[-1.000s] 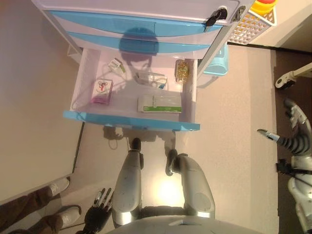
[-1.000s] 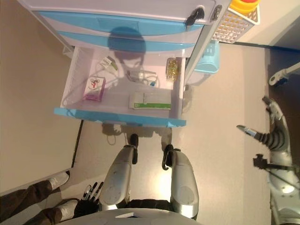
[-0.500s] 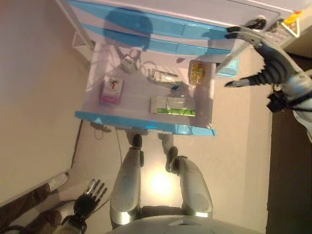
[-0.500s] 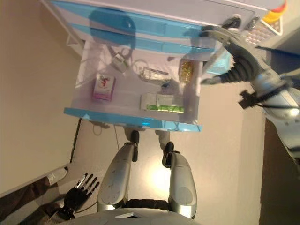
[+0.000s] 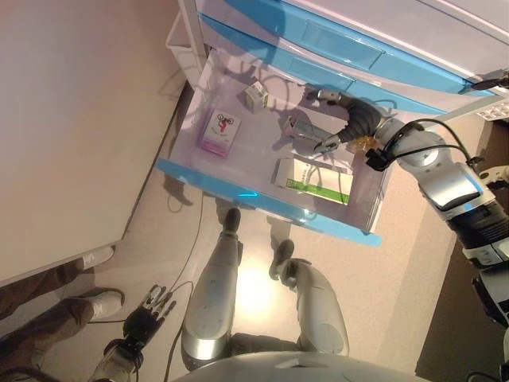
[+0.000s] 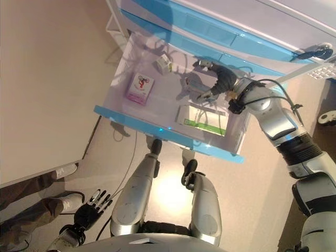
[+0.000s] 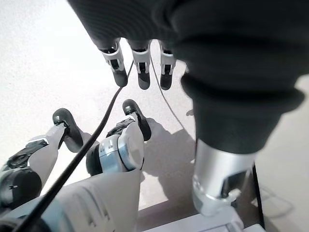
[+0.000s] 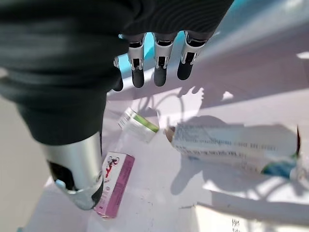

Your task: Open the drawer and pick up the medicine

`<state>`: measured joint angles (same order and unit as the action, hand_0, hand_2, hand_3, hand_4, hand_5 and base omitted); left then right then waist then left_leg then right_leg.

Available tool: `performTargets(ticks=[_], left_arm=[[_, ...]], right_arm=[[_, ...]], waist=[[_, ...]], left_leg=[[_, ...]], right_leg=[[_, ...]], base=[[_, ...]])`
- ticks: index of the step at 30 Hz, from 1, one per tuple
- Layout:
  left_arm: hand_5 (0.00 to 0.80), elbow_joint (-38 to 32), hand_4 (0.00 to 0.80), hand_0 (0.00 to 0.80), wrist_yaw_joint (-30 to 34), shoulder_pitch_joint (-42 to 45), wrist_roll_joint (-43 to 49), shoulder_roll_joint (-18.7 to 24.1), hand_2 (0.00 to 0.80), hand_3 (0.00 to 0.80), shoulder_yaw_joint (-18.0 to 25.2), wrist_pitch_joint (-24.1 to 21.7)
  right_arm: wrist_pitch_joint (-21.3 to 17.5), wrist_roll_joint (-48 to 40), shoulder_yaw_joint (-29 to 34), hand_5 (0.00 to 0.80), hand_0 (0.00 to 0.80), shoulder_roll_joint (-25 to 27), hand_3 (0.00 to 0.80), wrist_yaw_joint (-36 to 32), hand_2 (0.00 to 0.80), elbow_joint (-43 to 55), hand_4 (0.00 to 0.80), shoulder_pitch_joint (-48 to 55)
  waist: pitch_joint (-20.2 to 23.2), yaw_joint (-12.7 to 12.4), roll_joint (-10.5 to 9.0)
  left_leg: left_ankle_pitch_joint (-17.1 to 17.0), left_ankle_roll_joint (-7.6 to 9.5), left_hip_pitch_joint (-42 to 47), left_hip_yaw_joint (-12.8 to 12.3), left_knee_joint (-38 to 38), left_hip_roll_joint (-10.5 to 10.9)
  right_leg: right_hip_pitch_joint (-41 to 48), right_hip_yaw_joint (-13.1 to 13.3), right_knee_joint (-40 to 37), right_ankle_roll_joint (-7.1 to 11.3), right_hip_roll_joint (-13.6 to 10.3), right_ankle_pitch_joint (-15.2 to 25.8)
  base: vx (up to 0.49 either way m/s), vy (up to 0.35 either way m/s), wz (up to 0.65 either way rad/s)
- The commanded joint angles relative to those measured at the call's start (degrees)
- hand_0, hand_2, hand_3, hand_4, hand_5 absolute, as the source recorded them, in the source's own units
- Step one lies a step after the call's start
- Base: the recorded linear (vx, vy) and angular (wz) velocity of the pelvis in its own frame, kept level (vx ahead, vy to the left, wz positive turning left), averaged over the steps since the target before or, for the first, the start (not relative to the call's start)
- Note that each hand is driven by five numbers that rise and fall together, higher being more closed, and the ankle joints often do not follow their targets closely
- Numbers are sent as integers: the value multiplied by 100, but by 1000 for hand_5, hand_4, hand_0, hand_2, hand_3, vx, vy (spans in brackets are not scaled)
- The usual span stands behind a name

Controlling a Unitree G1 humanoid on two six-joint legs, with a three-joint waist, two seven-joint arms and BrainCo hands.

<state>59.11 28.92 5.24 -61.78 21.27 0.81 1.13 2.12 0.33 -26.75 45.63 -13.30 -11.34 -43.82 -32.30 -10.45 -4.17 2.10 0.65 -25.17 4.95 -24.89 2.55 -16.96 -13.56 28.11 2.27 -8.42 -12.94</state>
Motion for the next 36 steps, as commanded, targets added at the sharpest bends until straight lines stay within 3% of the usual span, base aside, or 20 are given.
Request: performTargets(ticks=[1, 7, 18, 36], left_arm=[[0, -88, 0, 0, 18, 240, 205, -80, 0, 0, -278, 15], [0, -77, 0, 0, -50, 157, 215, -187, 0, 0, -398, -27], [0, -81, 0, 0, -63, 100, 166, -328, 0, 0, -550, -68], [0, -184, 0, 0, -117, 17, 112, -314, 0, 0, -591, 14]], right_arm=[[15, 285, -178, 0, 0, 94, 0, 238, 0, -149, 0, -329], [189, 1078, -339, 0, 0, -141, 0, 756, 0, -1101, 0, -484], [495, 2115, -722, 0, 0, -87, 0, 1862, 0, -2140, 0, -777], [418, 2042, -810, 0, 0, -38, 0, 1868, 0, -2272, 0, -1037]], waist=[[251, -83, 369], [251, -125, 514], [251, -164, 699], [251, -163, 747]], left_leg=[[335, 318, 296, -318, 436, 123], [325, 313, 236, -285, 427, 175], [314, 313, 176, -283, 461, 208], [312, 332, 160, -320, 477, 197]], right_leg=[[-284, 127, 248, -82, 136, 270], [-384, 118, 280, -138, 98, 224], [-521, 106, 315, -179, 60, 182], [-623, 122, 390, -159, 37, 204]], base=[[-4, 60, 8], [-3, 34, 3], [-7, 25, 2], [0, 0, 0]])
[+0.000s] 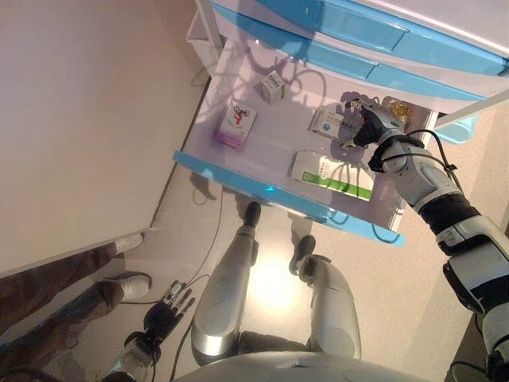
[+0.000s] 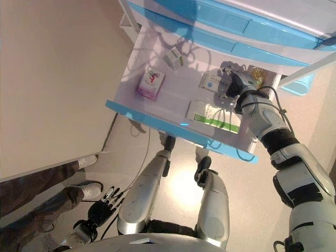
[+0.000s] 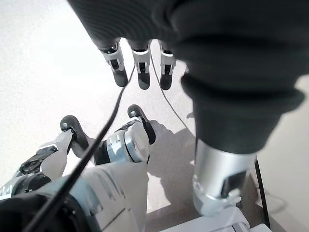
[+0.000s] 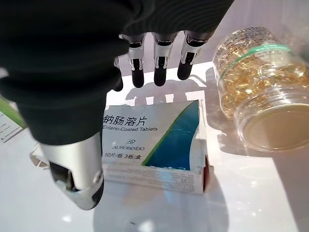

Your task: Open the drawer and pick up the medicine

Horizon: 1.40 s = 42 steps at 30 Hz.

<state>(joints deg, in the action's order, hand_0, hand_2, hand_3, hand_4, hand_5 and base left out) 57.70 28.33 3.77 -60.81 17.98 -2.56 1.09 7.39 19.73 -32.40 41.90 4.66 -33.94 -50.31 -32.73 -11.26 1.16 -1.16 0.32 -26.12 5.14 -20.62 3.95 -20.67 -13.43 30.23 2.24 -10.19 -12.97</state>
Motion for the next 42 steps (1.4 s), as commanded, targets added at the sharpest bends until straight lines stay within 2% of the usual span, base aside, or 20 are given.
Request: performTargets(ticks=[1, 10, 13, 14, 15, 16, 20, 22, 23, 34, 38, 42], left_arm=[[0, -37, 0, 0, -59, 162, 8, 15, 0, 0, -255, 27], [0, 70, 0, 0, -18, 148, 34, 7, 0, 0, -237, 56], [0, 101, 0, 0, 43, 148, 56, 15, 0, 0, -233, 50], [0, 102, 0, 0, 37, 136, 69, 17, 0, 0, -235, 58], [0, 121, 0, 0, 33, 117, 84, 11, 0, 0, -247, 56], [0, 137, 0, 0, 26, 105, 96, 6, 0, 0, -255, 48], [0, 221, 0, 0, 48, 71, 96, 14, 0, 0, -277, 45], [0, 251, 0, 0, 98, 72, 130, 26, 0, 0, -265, 35], [0, 266, 0, 0, 105, 61, 141, 34, 0, 0, -267, 30], [0, 245, 0, 0, 57, 26, 134, 38, 0, 0, -293, 48], [0, 227, 0, 0, 37, 70, 125, 16, 0, 0, -263, 17], [0, 106, 0, 0, -7, 111, 126, -3, 0, 0, -199, 15]], right_arm=[[-95, 128, -267, 0, 0, 321, 0, 36, 0, -25, 0, -407], [172, -116, -493, 0, 0, 165, 0, -595, 0, -260, 0, -533], [332, -338, -546, 0, 0, 106, 0, -1008, 0, -463, 0, -532], [358, -391, -554, 138, 138, 76, 138, -1124, 138, -534, 138, -527], [386, -440, -566, 348, 348, 33, 348, -1238, 348, -664, 348, -523], [421, -487, -575, 408, 408, 1, 408, -1350, 408, -767, 408, -516], [379, -454, -542, 439, 439, -85, 439, -1554, 439, -1139, 439, -494], [364, -427, -553, 524, 524, -93, 524, -1634, 524, -1257, 524, -487], [330, -388, -554, 800, 800, -105, 800, -1666, 800, -1330, 800, -494], [30, -105, -594, 800, 800, -132, 800, -1682, 800, -1374, 800, -456], [-138, -58, -567, 800, 800, -96, 800, -1515, 800, -1010, 800, -365], [-285, -76, -478, 800, 800, -19, 800, -1497, 800, -231, 800, -229]], waist=[[294, -89, 221], [294, -149, 228], [294, -173, 231], [294, -177, 230], [294, -187, 232], [294, -195, 232], [294, -212, 251], [294, -221, 251], [294, -228, 250], [294, -214, 240], [294, -179, 214], [294, -94, 185]], left_leg=[[637, 365, 248, -333, 45, 61], [623, 366, 204, -311, 36, 73], [611, 360, 173, -300, 21, 77], [609, 362, 179, -300, 28, 77], [606, 364, 187, -296, 34, 77], [604, 365, 182, -291, 31, 76], [594, 374, 201, -279, 44, 81], [596, 378, 210, -279, 44, 85], [594, 376, 210, -280, 43, 84], [595, 388, 206, -267, 18, 84], [601, 392, 205, -282, 20, 75], [611, 389, 227, -319, 30, 58]], right_leg=[[-256, 108, 180, -160, 211, 204], [-303, 77, 194, -185, 201, 193], [-328, 72, 208, -202, 204, 195], [-326, 69, 204, -205, 204, 196], [-321, 61, 203, -210, 200, 196], [-324, 59, 204, -213, 196, 199], [-320, 52, 221, -219, 193, 209], [-313, 50, 220, -218, 193, 211], [-307, 45, 214, -218, 192, 211], [-339, 65, 266, -191, 197, 252], [-358, 82, 272, -170, 204, 283], [-368, 123, 288, -148, 215, 306]], base=[[0, 0, 0], [0, 0, 0], [0, 0, 0], [8, -1, 3], [12, -2, 3], [13, -2, 4], [17, 3, 5], [12, -4, 7], [9, -5, 5], [0, 0, 0], [0, 0, 0], [0, 0, 0]])
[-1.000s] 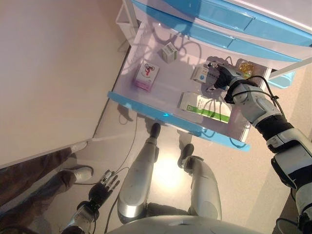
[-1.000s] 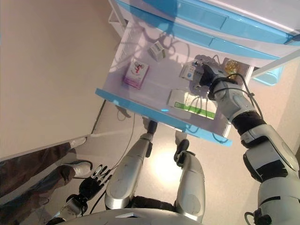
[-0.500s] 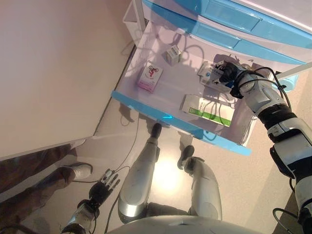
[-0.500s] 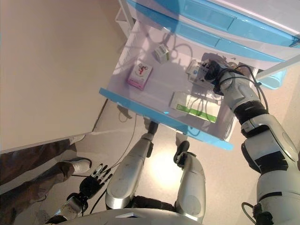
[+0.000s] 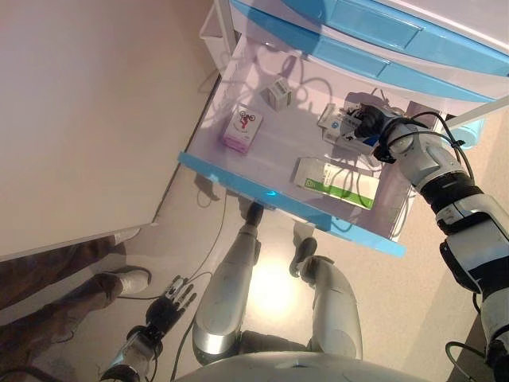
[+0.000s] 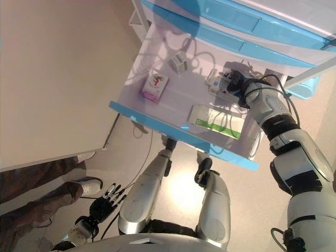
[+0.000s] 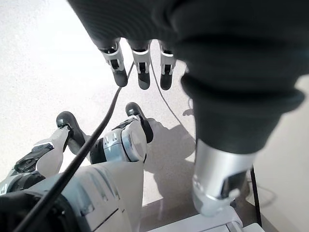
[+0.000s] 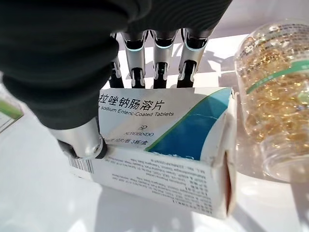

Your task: Open the drawer and pick up the medicine

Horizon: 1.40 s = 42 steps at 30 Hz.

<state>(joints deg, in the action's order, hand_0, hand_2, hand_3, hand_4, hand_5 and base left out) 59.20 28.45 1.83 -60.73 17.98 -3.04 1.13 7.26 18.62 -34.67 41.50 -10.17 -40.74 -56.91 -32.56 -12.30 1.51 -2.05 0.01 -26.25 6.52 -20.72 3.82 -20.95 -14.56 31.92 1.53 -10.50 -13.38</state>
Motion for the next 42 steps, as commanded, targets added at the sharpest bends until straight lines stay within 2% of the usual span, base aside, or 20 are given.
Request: performTargets(ticks=[1, 3, 7, 9, 19, 31, 42], left_arm=[[0, -49, 0, 0, -19, 311, 117, -12, 0, 0, -153, -3], [0, -57, 0, 0, -1, 364, 116, -36, 0, 0, -94, -33], [0, -102, 0, 0, 14, 397, 135, -54, 0, 0, -11, -35], [0, -88, 0, 0, 39, 399, 146, -60, 0, 0, 45, -52], [0, 41, 0, 0, 86, 322, 180, -94, 0, 0, 98, -118], [0, 111, 0, 0, -24, 405, 374, -161, 0, 0, 204, -90], [0, 325, 0, 0, -187, 494, 552, -216, 0, 0, 325, -61]], right_arm=[[-342, 50, -225, 800, 800, 18, 800, -10, 800, 542, 800, 459], [-465, 190, -21, 800, 800, 41, 800, -131, 800, 1316, 800, 716], [-735, 327, 192, 800, 800, 52, 800, -265, 800, 2071, 800, 1003], [-943, 234, 350, 800, 800, 147, 800, -497, 800, 2834, 800, 1205], [-1447, -552, 782, 800, 800, 457, 800, -1014, 800, 4668, 800, 1557], [-1892, -1485, 1429, 800, 800, 695, 800, -1140, 800, 5974, 800, 1827], [-1763, -2477, 1837, 800, 800, 549, 800, -811, 800, 6525, 800, 1775]], waist=[[277, 22, 145], [277, 107, 116], [277, 195, 72], [277, 280, 21], [277, 489, -57], [626, 646, -97], [1090, 667, -213]], left_leg=[[699, 421, 250, -462, 49, 70], [700, 416, 317, -489, 90, 57], [707, 421, 380, -529, 115, 41], [728, 424, 456, -552, 134, 32], [741, 399, 875, -607, 330, -7], [732, 342, 1378, -669, 710, -23], [790, 328, 1837, -678, 990, -7]], right_leg=[[-336, 242, 112, -76, 248, 349], [-304, 285, 102, -42, 254, 371], [-272, 343, 110, -11, 270, 396], [-221, 397, 111, 17, 292, 415], [133, 554, -40, 84, 379, 448], [552, 633, -260, 127, 420, 412], [1042, 645, -580, 202, 419, 399]], base=[[0, -10, -5], [6, -7, -8], [2, -21, -8], [2, -43, -6], [2, -38, -9], [33, -14, -7], [69, -8, -2]])
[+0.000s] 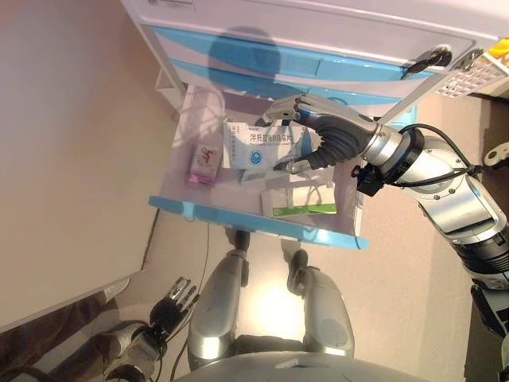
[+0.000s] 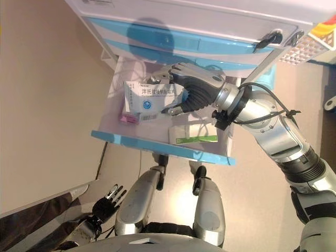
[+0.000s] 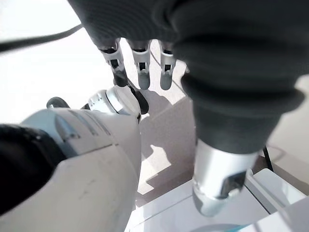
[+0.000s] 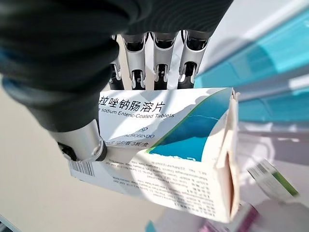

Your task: Open the drawer and pick up the medicine

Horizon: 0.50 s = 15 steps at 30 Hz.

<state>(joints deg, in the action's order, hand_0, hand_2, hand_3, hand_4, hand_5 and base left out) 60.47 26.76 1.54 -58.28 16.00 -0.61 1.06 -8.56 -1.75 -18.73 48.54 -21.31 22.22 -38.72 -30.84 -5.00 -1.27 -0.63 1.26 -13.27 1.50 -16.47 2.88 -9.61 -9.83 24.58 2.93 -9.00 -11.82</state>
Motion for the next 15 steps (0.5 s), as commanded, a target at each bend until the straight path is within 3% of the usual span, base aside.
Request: performTargets(ticks=[1, 15], left_arm=[[0, 228, 0, 0, -45, 538, 370, -27, 0, 0, 106, -39], [0, 562, 0, 0, -211, 744, 720, 5, 0, 0, 370, 26]], right_arm=[[-153, -480, 295, 800, 800, -187, 800, 345, 800, 254, 800, -43], [429, -1030, 527, 800, 800, -404, 800, 983, 800, -5, 800, -500]], waist=[[984, -68, 53], [1563, -194, -62]], left_leg=[[656, 208, 609, -174, 613, 89], [725, 227, 1064, -92, 869, 102]], right_leg=[[-31, 170, 123, 79, 268, 251], [444, 152, -199, 196, 236, 359]], base=[[112, -6, -2], [69, 2, -1]])
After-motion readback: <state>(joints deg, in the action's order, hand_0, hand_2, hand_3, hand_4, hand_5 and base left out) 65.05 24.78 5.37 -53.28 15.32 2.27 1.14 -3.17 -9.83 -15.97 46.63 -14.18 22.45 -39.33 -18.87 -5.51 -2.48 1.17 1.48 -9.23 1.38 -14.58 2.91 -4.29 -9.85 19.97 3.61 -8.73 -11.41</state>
